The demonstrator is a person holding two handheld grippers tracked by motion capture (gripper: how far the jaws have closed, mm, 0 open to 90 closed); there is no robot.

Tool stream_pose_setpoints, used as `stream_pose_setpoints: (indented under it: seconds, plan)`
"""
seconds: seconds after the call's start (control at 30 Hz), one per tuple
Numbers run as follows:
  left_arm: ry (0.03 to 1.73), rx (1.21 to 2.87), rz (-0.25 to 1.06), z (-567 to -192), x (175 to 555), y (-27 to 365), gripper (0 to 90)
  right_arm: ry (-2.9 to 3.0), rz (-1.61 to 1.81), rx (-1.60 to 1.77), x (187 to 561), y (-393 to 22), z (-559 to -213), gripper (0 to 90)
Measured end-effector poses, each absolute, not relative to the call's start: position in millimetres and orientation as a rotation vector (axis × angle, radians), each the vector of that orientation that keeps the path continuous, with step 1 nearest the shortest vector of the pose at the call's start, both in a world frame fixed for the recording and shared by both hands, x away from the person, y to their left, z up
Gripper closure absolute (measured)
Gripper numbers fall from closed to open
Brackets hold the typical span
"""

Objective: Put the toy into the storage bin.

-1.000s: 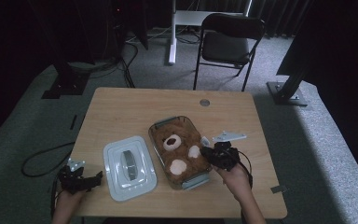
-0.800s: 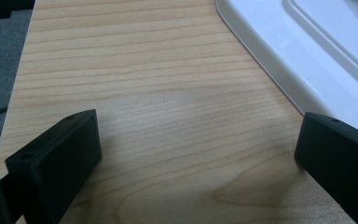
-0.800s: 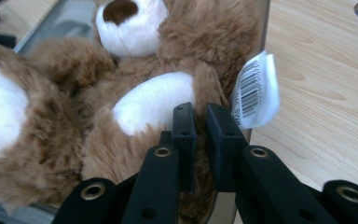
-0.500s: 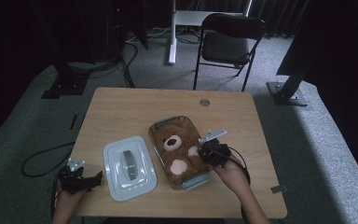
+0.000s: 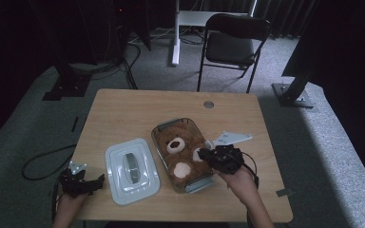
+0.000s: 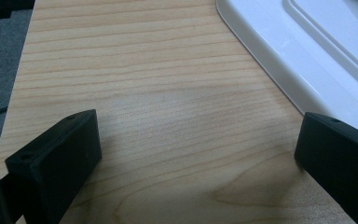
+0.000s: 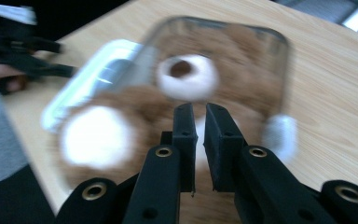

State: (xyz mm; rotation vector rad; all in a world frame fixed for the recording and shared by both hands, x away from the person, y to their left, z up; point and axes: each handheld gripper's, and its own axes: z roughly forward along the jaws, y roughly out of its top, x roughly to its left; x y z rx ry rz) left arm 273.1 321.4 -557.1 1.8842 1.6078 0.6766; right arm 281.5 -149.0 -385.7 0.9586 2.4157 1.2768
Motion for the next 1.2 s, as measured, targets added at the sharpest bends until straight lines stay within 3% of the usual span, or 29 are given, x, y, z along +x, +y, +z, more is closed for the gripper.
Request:
stream_pose_setpoints:
  seconds: [0.23,0.6,0.8,1.2]
  plan:
    - [1.608,1.884,0.677,-557,273,321,1.0,2.565,1.234,0.849,269,-116,-405,82.4]
    - [1.608,1.884,0.676,-557,273,321,1.0,2.622,1.11,0.898,296,-96,-427,83.9]
    - [1.608,1.884,0.676,-557,273,321,1.0,2.649,1.002,0.866,298,-85,-431,88.9]
    - [1.608,1.881,0.677,-557,273,321,1.0,2.791,0.765,0.747,307,-64,-443,89.8]
